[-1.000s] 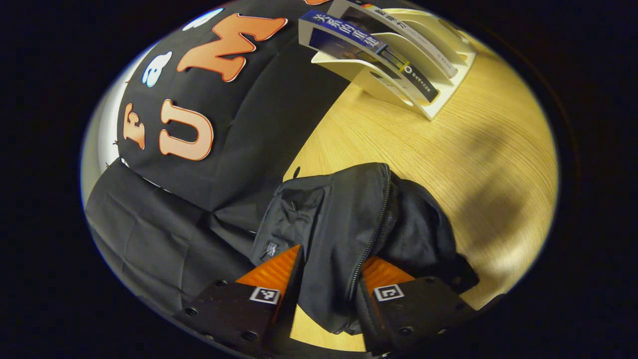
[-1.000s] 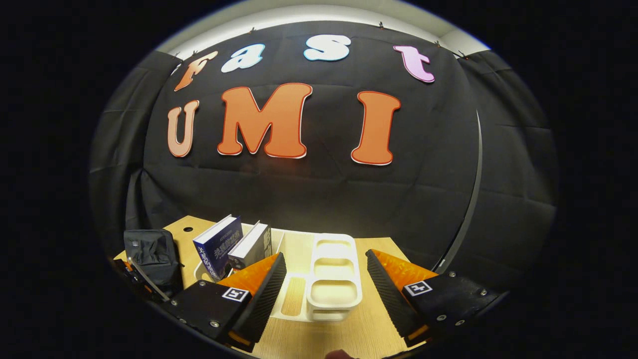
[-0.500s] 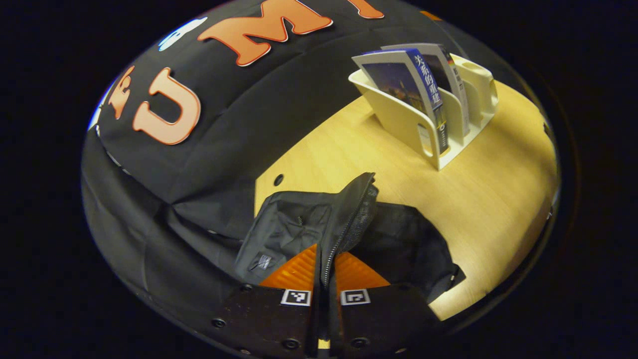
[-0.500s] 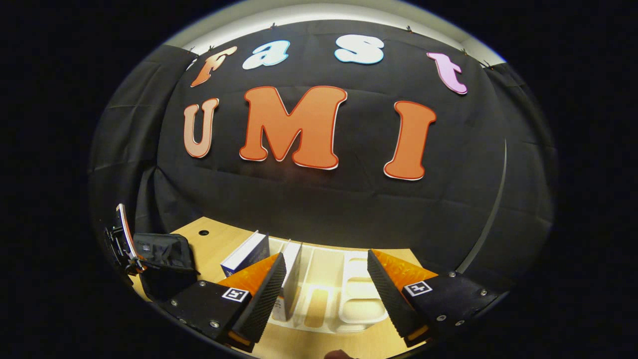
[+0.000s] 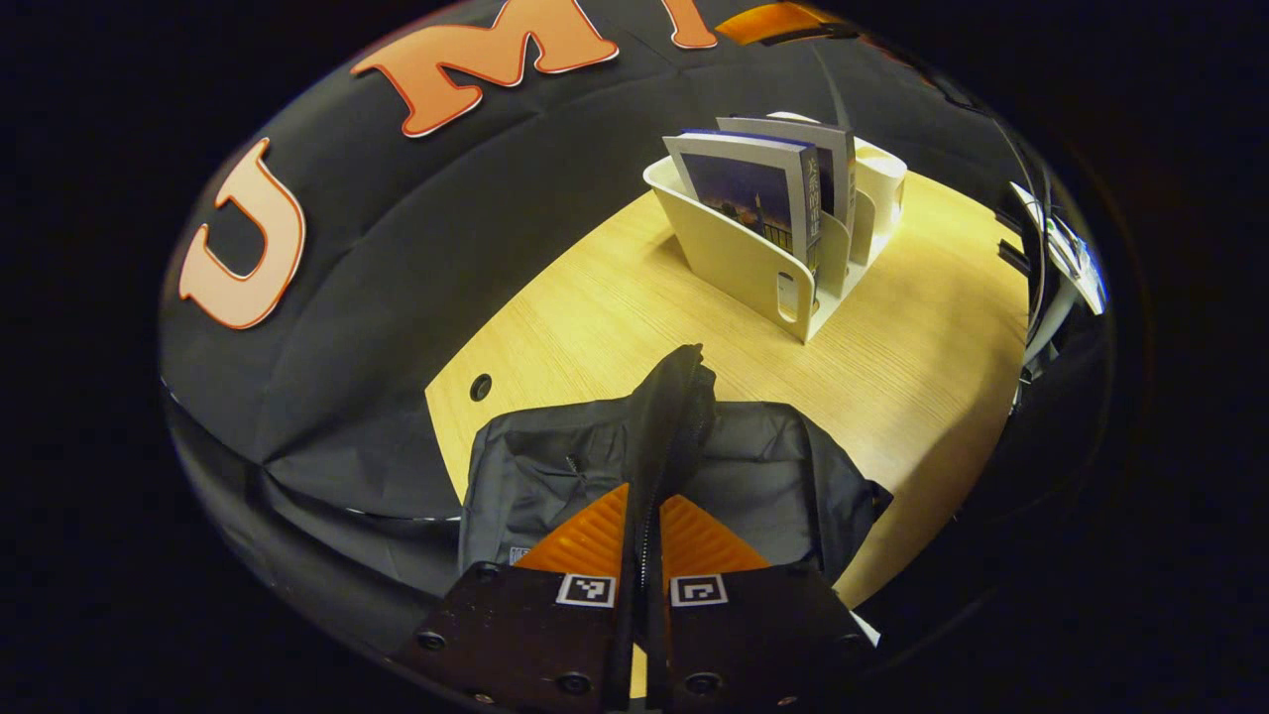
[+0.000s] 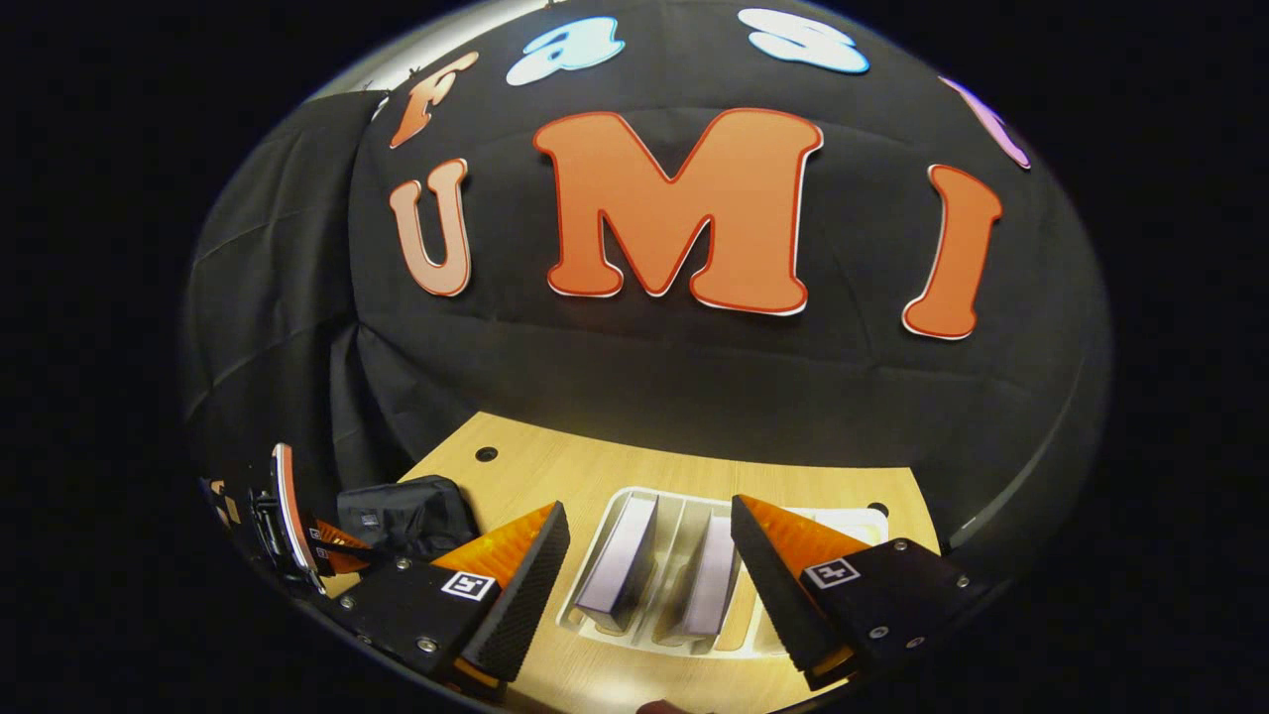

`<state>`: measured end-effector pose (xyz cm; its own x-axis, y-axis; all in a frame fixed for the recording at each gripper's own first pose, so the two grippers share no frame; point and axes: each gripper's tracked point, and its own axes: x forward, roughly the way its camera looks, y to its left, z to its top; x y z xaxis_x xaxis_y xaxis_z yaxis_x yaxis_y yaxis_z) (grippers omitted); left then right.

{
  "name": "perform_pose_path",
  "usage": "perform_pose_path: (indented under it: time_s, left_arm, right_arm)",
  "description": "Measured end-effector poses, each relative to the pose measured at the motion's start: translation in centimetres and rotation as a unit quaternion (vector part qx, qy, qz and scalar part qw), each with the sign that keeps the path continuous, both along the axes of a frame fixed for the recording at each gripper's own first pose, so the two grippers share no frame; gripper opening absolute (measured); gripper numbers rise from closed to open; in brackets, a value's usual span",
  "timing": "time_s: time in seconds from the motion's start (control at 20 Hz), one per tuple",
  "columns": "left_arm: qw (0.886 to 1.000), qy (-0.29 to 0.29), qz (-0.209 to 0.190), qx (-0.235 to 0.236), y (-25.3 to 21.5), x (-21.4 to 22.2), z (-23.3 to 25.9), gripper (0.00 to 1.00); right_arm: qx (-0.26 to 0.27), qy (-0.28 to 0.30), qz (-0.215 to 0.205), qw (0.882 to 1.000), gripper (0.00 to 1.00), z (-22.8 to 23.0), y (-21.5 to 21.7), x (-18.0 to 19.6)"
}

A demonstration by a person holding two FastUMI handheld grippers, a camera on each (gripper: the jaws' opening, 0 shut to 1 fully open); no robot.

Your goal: Open the schoolbag, grab two books from the bookshelf and put them into the schoolbag.

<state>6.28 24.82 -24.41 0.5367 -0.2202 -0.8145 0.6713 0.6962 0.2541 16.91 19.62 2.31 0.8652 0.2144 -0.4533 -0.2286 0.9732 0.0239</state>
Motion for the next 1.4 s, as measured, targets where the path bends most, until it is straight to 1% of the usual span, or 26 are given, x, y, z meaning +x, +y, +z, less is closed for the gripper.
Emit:
perform_pose_path:
  time_s: [0.1, 0.2, 0.25, 0.35, 0.45, 0.55, 0.65, 0.7, 0.75, 0.8, 0.85, 0.9, 0.95, 1.0, 1.05, 1.15, 1.2, 1.25, 1.35, 1.4]
  left_arm:
    - [1.000, 0.008, -0.009, -0.015, 0.5, 1.0, 1.3, 0.06]
    - [0.999, 0.023, -0.027, -0.033, 0.8, 1.7, 2.2, 0.06]
    - [0.997, 0.041, -0.039, -0.050, 0.8, 1.6, 2.2, 0.06]
    - [0.994, 0.064, -0.039, -0.080, 1.3, 2.1, 2.7, 0.06]
    - [0.992, 0.066, -0.032, -0.098, 2.2, 3.4, 3.5, 0.06]
    - [0.988, 0.082, -0.027, -0.128, 2.2, 4.0, 4.3, 0.06]
    - [0.986, 0.087, -0.031, -0.136, 2.3, 4.4, 4.8, 0.06]
    - [0.986, 0.091, -0.038, -0.136, 2.2, 4.3, 4.9, 0.06]
    - [0.985, 0.094, -0.044, -0.139, 2.2, 4.2, 4.9, 0.06]
    - [0.984, 0.095, -0.047, -0.141, 2.1, 4.2, 5.0, 0.06]
    - [0.984, 0.094, -0.050, -0.142, 2.1, 4.3, 5.1, 0.06]
    - [0.983, 0.092, -0.056, -0.146, 2.1, 4.4, 5.4, 0.06]
    - [0.980, 0.091, -0.064, -0.163, 1.8, 4.3, 5.8, 0.06]
    - [0.977, 0.089, -0.067, -0.179, 1.6, 4.6, 6.2, 0.06]
    - [0.977, 0.085, -0.061, -0.184, 1.6, 5.1, 6.6, 0.06]
    - [0.977, 0.077, -0.062, -0.191, 1.8, 5.3, 6.9, 0.06]
    - [0.977, 0.077, -0.061, -0.192, 2.0, 5.0, 6.9, 0.06]
    - [0.976, 0.078, -0.063, -0.193, 1.9, 4.9, 6.9, 0.06]
    - [0.976, 0.079, -0.065, -0.193, 1.8, 4.8, 7.0, 0.06]
    - [0.976, 0.079, -0.065, -0.194, 1.7, 4.8, 7.1, 0.06]
  right_arm:
    - [-0.011, 0.041, 0.003, 0.999, 0.97, -0.6, 1.2, 1.1]
    - [-0.022, 0.096, 0.010, 0.995, 0.97, -2.6, 2.5, 1.6]
    - [-0.017, 0.134, 0.023, 0.991, 0.97, -4.1, 3.4, 1.4]
    - [-0.016, 0.211, 0.032, 0.977, 0.98, -7.2, 4.8, 0.8]
    - [-0.029, 0.249, 0.011, 0.968, 0.99, -9.0, 4.6, 1.6]
    - [-0.034, 0.279, -0.013, 0.960, 0.98, -10.7, 4.5, 2.5]
    - [-0.028, 0.321, -0.045, 0.946, 0.93, -12.3, 4.1, 3.0]
    - [-0.019, 0.345, -0.068, 0.936, 0.87, -13.0, 4.0, 3.0]
    - [-0.021, 0.362, -0.088, 0.928, 0.84, -13.8, 3.5, 3.2]
    - [-0.032, 0.368, -0.098, 0.924, 0.79, -14.6, 3.1, 3.6]
    - [-0.044, 0.370, -0.108, 0.922, 0.65, -15.3, 2.8, 3.6]
    - [-0.054, 0.377, -0.111, 0.918, 0.60, -15.9, 2.9, 3.5]
    - [-0.061, 0.385, -0.116, 0.914, 0.65, -16.7, 2.8, 3.3]
    - [-0.061, 0.397, -0.128, 0.907, 0.63, -17.6, 3.1, 2.6]
    - [-0.058, 0.413, -0.141, 0.898, 0.60, -18.6, 3.3, 1.8]
    - [-0.050, 0.439, -0.151, 0.885, 0.53, -20.3, 3.6, 0.5]
    - [-0.047, 0.444, -0.160, 0.880, 0.45, -20.3, 3.4, 0.4]
    - [-0.040, 0.441, -0.167, 0.881, 0.41, -20.6, 3.2, 0.3]
    - [-0.024, 0.440, -0.176, 0.880, 0.40, -19.6, 2.8, 0.1]
    - [-0.022, 0.435, -0.177, 0.883, 0.39, -18.9, 2.5, 0.0]
